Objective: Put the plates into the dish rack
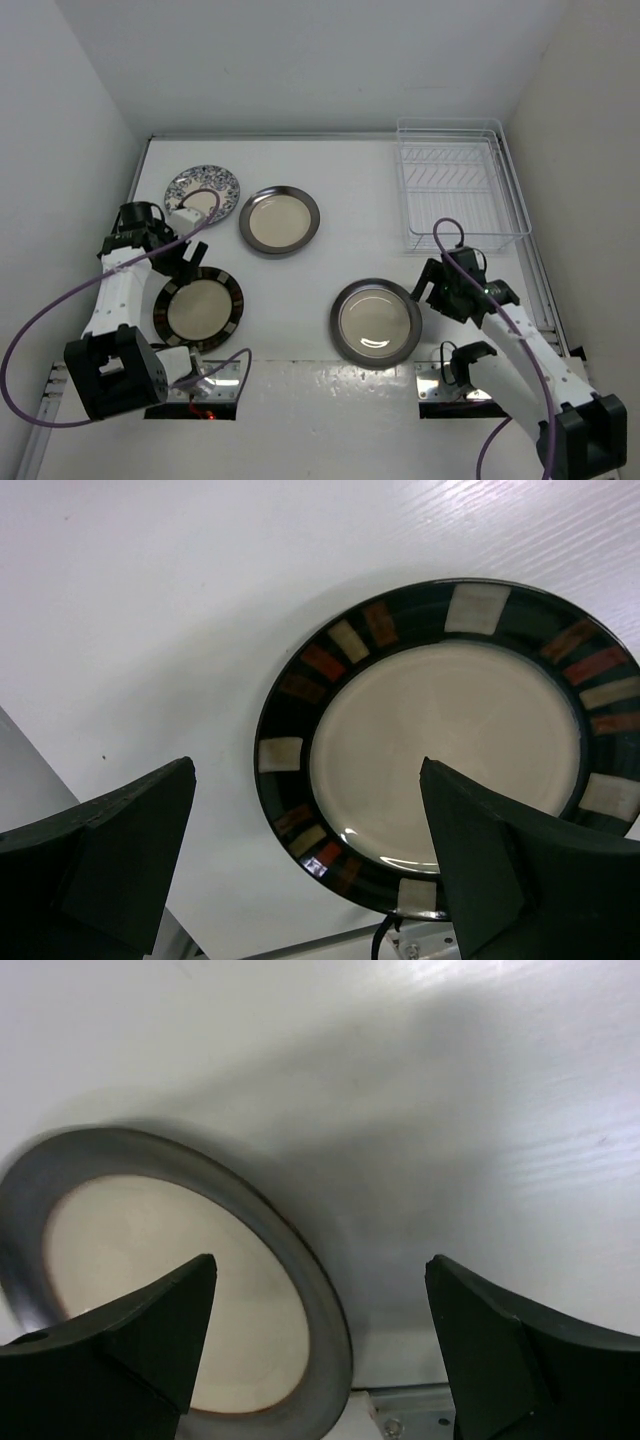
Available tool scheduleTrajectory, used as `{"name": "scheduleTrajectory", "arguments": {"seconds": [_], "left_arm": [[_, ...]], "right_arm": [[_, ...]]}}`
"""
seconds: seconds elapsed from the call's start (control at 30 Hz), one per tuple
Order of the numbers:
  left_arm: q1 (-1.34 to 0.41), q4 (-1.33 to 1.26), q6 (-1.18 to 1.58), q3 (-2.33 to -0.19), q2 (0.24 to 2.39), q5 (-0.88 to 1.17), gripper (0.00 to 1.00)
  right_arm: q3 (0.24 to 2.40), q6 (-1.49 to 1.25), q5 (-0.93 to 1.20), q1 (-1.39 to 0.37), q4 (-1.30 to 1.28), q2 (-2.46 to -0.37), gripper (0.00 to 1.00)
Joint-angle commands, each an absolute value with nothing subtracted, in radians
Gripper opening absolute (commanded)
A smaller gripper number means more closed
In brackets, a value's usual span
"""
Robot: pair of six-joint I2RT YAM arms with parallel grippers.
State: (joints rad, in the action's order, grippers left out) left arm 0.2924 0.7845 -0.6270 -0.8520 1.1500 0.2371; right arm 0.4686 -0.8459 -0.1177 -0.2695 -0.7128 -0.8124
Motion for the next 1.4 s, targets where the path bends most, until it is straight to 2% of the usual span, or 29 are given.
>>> {"name": "scheduleTrajectory", "arguments": {"seconds": [0.0, 0.1, 0.13, 0.33, 0.43, 0.47, 0.5, 0.53, 0.57, 0.6, 0.63, 0.83, 1.1, 1.37], "left_arm": [[0.273, 0.746, -0.618, -0.874, 1.146, 0.243, 1.0], [0.273, 0.746, -0.609, -0.874, 1.146, 0.218, 1.0], [0.264, 0.746, -0.609, -0.874, 1.146, 0.218, 1.0], [0.264, 0.746, -0.609, -0.874, 1.127, 0.186, 1.0], [0.255, 0.746, -0.609, -0.884, 1.127, 0.186, 1.0], [0.255, 0.746, -0.6, -0.893, 1.127, 0.186, 1.0], [0.255, 0.746, -0.6, -0.893, 1.127, 0.186, 1.0], [0.255, 0.746, -0.591, -0.893, 1.127, 0.186, 1.0], [0.255, 0.746, -0.591, -0.893, 1.137, 0.186, 1.0], [0.255, 0.746, -0.591, -0.893, 1.137, 0.186, 1.0], [0.255, 0.746, -0.581, -0.902, 1.137, 0.186, 1.0], [0.255, 0.746, -0.572, -0.893, 1.137, 0.186, 1.0], [0.255, 0.735, -0.572, -0.914, 1.169, 0.196, 1.0], [0.244, 0.692, -0.554, -1.006, 1.265, 0.244, 1.0]], "right_arm": [[0.315, -0.9, -0.007, -0.272, -0.612, -0.853, 0.85], [0.211, -0.962, 0.096, -0.273, -0.479, -0.9, 0.78], [0.181, -0.975, 0.112, -0.275, -0.456, -0.91, 0.73], [0.025, -1.006, 0.233, -0.284, -0.198, -0.888, 0.59], [-0.057, -1.057, 0.258, -0.284, -0.091, -0.89, 0.45], [-0.075, -1.072, 0.256, -0.282, -0.059, -0.896, 0.34], [-0.081, -1.074, 0.252, -0.284, -0.054, -0.902, 0.3], [-0.083, -1.057, 0.247, -0.282, -0.043, -0.914, 0.21], [-0.083, -1.057, 0.248, -0.281, -0.043, -0.914, 0.21], [-0.078, -1.042, 0.249, -0.278, -0.031, -0.928, 0.04], [-0.071, -1.026, 0.249, -0.275, -0.034, -0.93, 0.0], [0.053, -0.913, 0.304, -0.275, -0.009, -0.904, 0.0], [0.572, -0.684, 0.282, -0.279, -0.19, -0.936, 0.0], [1.107, -0.575, 0.118, -0.235, -0.204, -1.145, 0.0]]}}
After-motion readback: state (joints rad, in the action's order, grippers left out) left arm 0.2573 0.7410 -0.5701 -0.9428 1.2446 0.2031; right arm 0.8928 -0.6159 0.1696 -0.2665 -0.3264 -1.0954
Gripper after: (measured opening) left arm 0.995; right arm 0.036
